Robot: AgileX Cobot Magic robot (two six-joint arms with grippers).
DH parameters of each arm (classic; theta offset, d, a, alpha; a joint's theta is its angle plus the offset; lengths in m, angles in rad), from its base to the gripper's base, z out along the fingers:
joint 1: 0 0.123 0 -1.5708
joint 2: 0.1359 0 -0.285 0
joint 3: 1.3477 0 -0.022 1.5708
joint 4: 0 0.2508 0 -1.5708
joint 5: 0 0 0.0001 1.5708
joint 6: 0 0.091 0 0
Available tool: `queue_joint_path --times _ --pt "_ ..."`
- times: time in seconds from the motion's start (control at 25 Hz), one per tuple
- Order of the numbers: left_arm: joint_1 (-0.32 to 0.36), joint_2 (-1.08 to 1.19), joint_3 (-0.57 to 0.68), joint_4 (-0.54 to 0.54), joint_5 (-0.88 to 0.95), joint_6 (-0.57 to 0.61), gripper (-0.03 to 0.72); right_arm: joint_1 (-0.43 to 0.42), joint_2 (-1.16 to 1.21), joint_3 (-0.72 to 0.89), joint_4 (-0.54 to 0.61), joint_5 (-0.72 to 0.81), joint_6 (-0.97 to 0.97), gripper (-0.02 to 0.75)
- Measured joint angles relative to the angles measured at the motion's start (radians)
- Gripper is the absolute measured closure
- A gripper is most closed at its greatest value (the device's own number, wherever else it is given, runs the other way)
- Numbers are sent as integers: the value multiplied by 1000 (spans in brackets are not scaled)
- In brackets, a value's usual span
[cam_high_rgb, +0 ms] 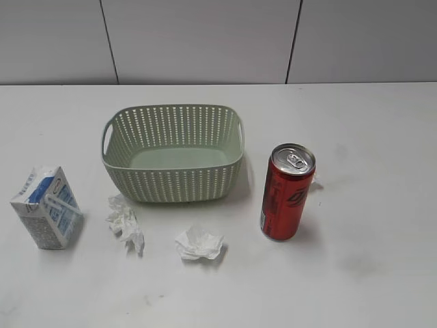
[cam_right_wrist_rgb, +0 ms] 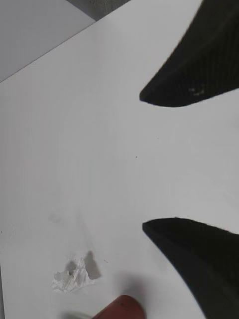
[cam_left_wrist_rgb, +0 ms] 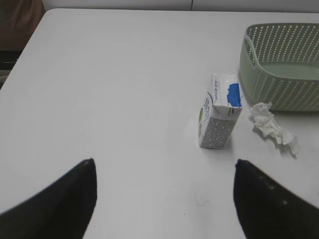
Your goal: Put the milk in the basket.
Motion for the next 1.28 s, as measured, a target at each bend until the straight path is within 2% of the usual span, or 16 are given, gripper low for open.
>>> queue_joint_path --times 0.6,0.8,1.08,1.28 --pt "0 0 0 10 -1 0 45 0 0 0 0 0 0 184" --pt "0 47 -26 10 -78 0 48 0 0 0 0 0 0 184" --pt "0 395 -42 -72 -251 1 48 0 0 0 0 0 0 184" --pt "-2 702 -113 -158 -278 51 48 0 0 0 0 0 0 184"
